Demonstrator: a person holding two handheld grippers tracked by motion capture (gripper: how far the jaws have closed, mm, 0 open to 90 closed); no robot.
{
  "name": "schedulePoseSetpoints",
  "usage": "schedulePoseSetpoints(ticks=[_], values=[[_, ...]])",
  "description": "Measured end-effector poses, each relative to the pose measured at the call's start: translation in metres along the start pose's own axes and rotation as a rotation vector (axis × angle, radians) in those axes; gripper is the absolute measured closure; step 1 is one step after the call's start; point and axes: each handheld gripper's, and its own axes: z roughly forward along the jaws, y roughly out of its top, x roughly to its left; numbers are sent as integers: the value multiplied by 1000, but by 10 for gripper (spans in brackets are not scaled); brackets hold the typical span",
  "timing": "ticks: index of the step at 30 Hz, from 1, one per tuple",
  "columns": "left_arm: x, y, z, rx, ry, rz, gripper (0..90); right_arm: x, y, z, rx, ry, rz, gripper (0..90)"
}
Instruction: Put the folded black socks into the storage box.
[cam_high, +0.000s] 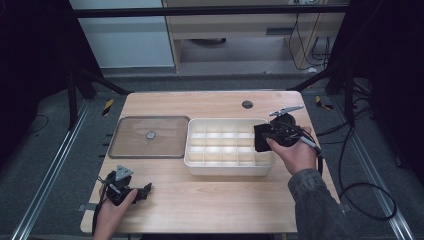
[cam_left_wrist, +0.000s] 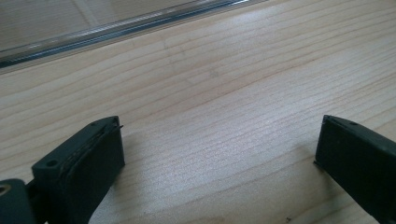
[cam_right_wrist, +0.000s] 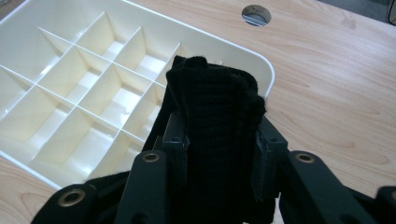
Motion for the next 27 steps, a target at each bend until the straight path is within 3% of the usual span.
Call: schedulePoseSetpoints(ticks=[7,12,19,27], values=[[0,0,-1,3,0,6,2,3,-6,9,22,10,-5,645],[0,-1,-1,5,0,8,2,2,-10,10,17,-13,2,645],[-1,-1,-1,3,0,3,3,4,-13,10,20,-9,1,645],[-1,-1,-1,0,0,1,3,11,-19,20,56,-46,-42,645]])
